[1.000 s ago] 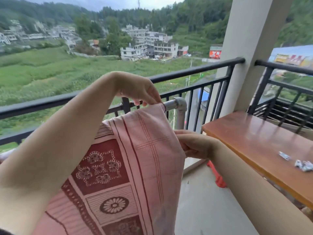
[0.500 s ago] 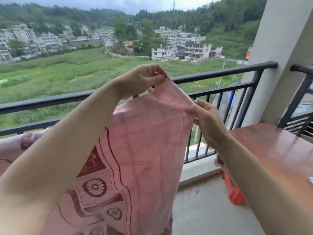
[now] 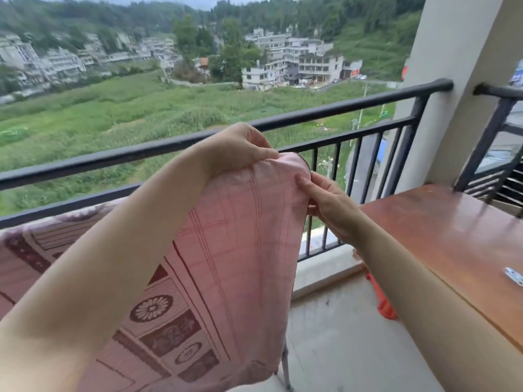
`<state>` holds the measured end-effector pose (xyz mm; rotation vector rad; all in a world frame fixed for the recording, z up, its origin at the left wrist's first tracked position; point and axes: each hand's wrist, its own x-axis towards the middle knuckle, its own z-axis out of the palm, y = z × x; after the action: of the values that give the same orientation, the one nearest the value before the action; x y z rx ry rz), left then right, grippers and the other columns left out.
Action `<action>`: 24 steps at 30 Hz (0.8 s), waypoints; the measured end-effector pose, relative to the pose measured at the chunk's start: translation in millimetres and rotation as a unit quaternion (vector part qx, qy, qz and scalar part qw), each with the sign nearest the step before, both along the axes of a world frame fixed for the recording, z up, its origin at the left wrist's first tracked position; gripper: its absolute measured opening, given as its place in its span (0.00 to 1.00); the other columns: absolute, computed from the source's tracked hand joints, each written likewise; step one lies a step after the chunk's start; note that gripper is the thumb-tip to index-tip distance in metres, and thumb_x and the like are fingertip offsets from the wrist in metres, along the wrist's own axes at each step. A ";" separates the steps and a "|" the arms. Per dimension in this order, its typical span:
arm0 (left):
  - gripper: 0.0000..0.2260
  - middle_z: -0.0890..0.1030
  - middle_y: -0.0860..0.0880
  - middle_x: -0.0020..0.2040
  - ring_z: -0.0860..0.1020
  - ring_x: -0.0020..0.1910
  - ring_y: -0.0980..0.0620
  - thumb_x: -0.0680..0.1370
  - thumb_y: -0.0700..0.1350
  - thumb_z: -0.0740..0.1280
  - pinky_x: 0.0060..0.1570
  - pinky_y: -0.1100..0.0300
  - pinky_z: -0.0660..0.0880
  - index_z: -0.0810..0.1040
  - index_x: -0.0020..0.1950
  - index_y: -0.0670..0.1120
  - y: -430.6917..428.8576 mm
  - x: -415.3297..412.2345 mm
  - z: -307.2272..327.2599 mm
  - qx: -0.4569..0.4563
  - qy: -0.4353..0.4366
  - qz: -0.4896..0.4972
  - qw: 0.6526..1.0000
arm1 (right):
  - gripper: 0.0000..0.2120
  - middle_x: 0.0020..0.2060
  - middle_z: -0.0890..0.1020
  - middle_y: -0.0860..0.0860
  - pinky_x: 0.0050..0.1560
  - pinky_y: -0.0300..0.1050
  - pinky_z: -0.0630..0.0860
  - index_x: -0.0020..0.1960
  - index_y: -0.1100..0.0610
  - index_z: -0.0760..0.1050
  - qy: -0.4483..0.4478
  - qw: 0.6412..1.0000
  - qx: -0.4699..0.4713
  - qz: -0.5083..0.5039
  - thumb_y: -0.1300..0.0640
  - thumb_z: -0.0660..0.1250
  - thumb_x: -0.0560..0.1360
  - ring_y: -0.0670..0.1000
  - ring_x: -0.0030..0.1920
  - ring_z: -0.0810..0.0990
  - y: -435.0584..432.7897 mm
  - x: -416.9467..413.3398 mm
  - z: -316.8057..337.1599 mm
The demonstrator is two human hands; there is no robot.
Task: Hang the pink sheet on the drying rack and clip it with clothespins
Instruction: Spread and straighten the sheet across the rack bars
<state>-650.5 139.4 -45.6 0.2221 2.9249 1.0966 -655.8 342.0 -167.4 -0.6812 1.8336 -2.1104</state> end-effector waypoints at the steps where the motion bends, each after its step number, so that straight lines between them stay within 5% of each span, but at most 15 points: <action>1: 0.09 0.84 0.54 0.36 0.80 0.36 0.59 0.74 0.55 0.72 0.40 0.60 0.77 0.84 0.41 0.49 5.5 -3.0 -3.0 -0.031 0.029 -0.004 0.999 | 0.16 0.51 0.85 0.51 0.48 0.45 0.82 0.60 0.53 0.79 -0.009 0.999 -0.027 -0.016 0.45 0.65 0.78 0.50 0.50 0.83 -0.3 -1.4 -7.9; 6: 0.08 0.81 0.55 0.38 0.78 0.38 0.57 0.75 0.53 0.69 0.35 0.61 0.73 0.82 0.40 0.51 18.9 -13.3 -9.4 -0.127 0.093 -0.031 0.987 | 0.24 0.40 0.78 0.56 0.33 0.43 0.75 0.51 0.63 0.77 -0.026 0.998 0.012 -0.056 0.40 0.67 0.75 0.54 0.38 0.75 5.6 -4.7 -48.4; 10: 0.08 0.81 0.52 0.41 0.79 0.39 0.53 0.76 0.52 0.67 0.39 0.54 0.79 0.81 0.43 0.49 43.1 -19.3 -10.6 -0.223 0.141 -0.054 0.963 | 0.16 0.26 0.67 0.49 0.23 0.38 0.62 0.38 0.50 0.79 0.003 0.992 0.037 -0.121 0.40 0.68 0.77 0.47 0.24 0.63 33.8 -16.5 -59.0; 13: 0.10 0.80 0.53 0.40 0.78 0.38 0.53 0.78 0.53 0.64 0.39 0.54 0.79 0.80 0.45 0.49 86.5 -27.9 -20.2 -0.250 0.237 -0.066 0.936 | 0.17 0.25 0.69 0.58 0.26 0.47 0.65 0.38 0.51 0.80 0.038 0.961 0.128 -0.242 0.44 0.65 0.80 0.56 0.25 0.65 86.2 -27.7 -73.0; 16: 0.10 0.80 0.52 0.39 0.78 0.35 0.53 0.80 0.51 0.63 0.35 0.56 0.78 0.79 0.45 0.47 143.6 -37.8 -51.7 -0.193 0.319 -0.089 0.924 | 0.16 0.31 0.81 0.54 0.37 0.52 0.75 0.39 0.49 0.79 0.097 0.885 0.312 -0.333 0.42 0.63 0.80 0.58 0.34 0.79 163.9 -39.1 -94.9; 19: 0.11 0.80 0.48 0.51 0.79 0.47 0.48 0.80 0.51 0.62 0.43 0.53 0.78 0.79 0.53 0.46 209.6 -50.8 -110.9 -0.115 0.348 -0.069 0.928 | 0.08 0.41 0.81 0.45 0.43 0.44 0.71 0.52 0.47 0.79 0.080 0.829 0.406 -0.375 0.45 0.64 0.78 0.53 0.46 0.81 248.3 -37.1 -120.4; 24: 0.20 0.67 0.41 0.74 0.66 0.72 0.42 0.81 0.51 0.62 0.68 0.47 0.65 0.71 0.71 0.45 324.3 -60.6 -226.6 -0.097 0.216 -0.031 0.971 | 0.27 0.66 0.71 0.55 0.68 0.51 0.69 0.75 0.50 0.63 -0.060 0.793 0.468 -0.386 0.49 0.65 0.78 0.56 0.66 0.72 380.9 -0.8 -171.5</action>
<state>-711.1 463.7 -272.2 0.6174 3.3446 0.8344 -656.7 722.9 -338.9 0.5215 2.9568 -1.1066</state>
